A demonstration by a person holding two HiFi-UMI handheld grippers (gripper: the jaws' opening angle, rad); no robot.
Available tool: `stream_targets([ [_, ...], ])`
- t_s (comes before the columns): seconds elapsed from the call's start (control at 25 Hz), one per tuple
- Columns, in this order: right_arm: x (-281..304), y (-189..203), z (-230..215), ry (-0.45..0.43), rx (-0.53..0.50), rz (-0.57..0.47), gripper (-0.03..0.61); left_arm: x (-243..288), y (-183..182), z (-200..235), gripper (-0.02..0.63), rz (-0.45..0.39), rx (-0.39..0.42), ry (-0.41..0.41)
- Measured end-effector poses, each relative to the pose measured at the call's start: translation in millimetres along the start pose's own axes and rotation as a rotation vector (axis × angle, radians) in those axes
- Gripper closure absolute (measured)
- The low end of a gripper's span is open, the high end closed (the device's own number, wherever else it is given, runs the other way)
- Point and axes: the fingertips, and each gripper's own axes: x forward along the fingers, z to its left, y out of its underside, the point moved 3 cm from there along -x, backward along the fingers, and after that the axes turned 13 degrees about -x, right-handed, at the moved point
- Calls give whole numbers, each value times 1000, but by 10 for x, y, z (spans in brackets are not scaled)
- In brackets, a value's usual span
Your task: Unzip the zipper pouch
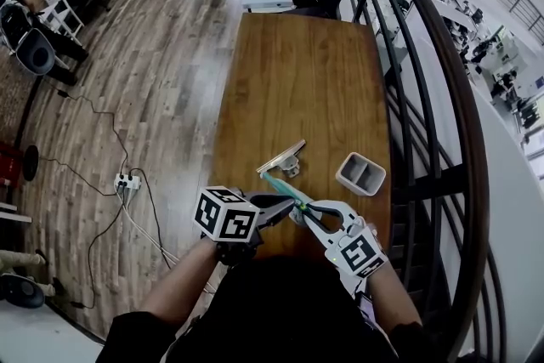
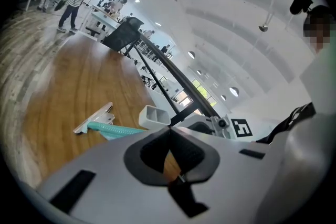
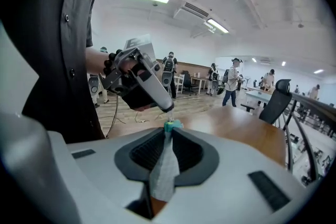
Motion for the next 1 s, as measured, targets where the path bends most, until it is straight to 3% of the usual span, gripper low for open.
stream_targets([
  [0.2,-48,-24,6,16,-20,-19,549,-10,-5,39,600,-22,-34,-2],
  [0.4,-102,-18,7,18,-28,-31,558,45,25,115,600,-27,-3,-56],
  [0.52,-127,-22,-10,25,-21,-42,560,57,6,121,600,-36,-24,-49],
  [0.68,-168,-57,-17,36,-8,-71,560,29,-22,290,601,-55,25,-152],
  [0.84,-193,-31,-47,45,32,-79,559,-26,-35,302,601,-59,-22,-110],
  [1.0,-205,4,-44,47,31,-63,558,-50,-52,278,601,-79,-9,-117],
])
